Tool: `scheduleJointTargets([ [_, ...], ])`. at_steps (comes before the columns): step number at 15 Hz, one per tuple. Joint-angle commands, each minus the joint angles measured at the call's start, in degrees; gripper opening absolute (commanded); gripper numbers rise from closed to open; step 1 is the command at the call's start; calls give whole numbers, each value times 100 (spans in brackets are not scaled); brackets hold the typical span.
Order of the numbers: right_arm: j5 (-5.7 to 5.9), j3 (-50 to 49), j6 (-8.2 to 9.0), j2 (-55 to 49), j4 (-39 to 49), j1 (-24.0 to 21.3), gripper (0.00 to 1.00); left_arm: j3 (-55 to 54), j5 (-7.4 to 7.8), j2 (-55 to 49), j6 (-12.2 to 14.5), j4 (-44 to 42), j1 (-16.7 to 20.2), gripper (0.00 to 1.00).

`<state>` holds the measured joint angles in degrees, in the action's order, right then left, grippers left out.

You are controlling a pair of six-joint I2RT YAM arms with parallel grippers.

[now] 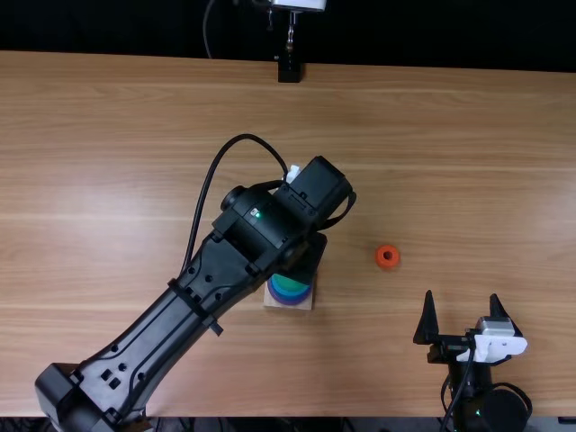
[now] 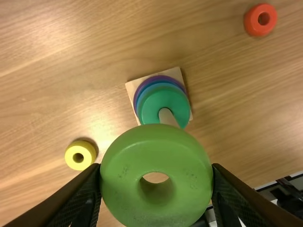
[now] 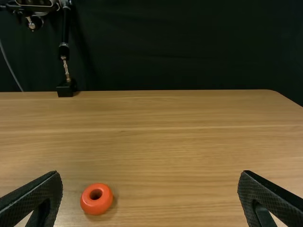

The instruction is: Build the Hanoi tower: stack the rings onto the peg from bottom to top in this color order: purple, dark blue, light blue, dark green, light green, yellow, orange.

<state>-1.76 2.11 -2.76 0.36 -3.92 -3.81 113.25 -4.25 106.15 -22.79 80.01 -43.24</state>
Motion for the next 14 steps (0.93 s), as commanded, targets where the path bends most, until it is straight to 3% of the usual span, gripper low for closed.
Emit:
scheduleJointTargets([
  [1,-3,-88,-8,-36,-4,-23,100,276,-18,117,-84,-17,-105,0],
  [14,-3,-88,-8,-36,-4,-23,100,276,-7,310,-168,-6,-149,0],
])
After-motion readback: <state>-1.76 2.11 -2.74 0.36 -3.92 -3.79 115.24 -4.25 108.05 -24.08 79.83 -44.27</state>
